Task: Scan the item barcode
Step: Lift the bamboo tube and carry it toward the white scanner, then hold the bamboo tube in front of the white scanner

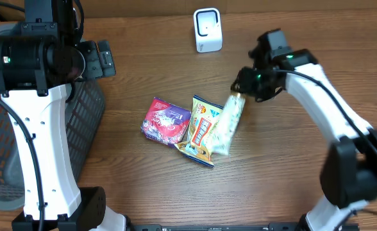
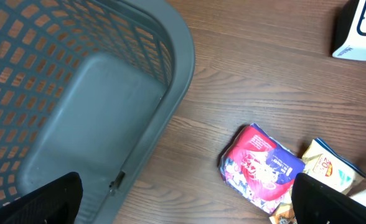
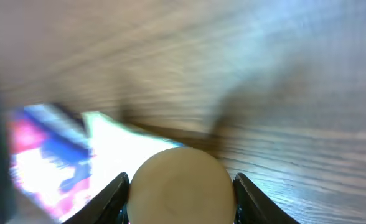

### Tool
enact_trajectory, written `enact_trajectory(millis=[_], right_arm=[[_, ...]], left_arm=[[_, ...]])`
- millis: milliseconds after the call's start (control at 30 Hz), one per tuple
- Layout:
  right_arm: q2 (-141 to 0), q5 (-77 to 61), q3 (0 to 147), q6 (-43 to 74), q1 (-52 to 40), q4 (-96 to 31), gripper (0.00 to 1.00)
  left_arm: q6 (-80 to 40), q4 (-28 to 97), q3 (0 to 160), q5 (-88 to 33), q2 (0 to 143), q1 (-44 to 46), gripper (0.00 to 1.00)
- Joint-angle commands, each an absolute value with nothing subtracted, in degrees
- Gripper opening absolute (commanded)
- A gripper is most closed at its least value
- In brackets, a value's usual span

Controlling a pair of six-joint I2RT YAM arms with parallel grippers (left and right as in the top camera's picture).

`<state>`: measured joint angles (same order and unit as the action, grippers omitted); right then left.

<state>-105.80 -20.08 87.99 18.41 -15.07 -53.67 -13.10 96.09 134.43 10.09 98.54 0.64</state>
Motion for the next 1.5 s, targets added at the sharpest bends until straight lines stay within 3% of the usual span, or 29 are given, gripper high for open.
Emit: enact_trajectory(millis=[0, 500, 933, 1467], right_arm=[[-98.7, -29.1, 90.7, 11.5, -15.0, -52.1, 0.18], [-97.6, -51.3, 90.2, -5.3, -20.4, -37.7, 0.18], [-104.6, -51.1, 90.0, -21.5, -25.8, -39.7, 0.13], [-106.3, -55.4, 90.0, -31.3, -25.6, -47.1, 0.1]], left_arm=[[-12.2, 96.2, 134.3, 11.1, 98.5, 0.4, 1.0], [-12.2, 96.2, 134.3, 11.1, 98.5, 0.4, 0.99], [-12.2, 96.7, 134.3, 11.1, 98.5, 0.4, 1.0], [-12.2, 96.7, 134.3, 11.1, 98.5, 0.4, 1.0]])
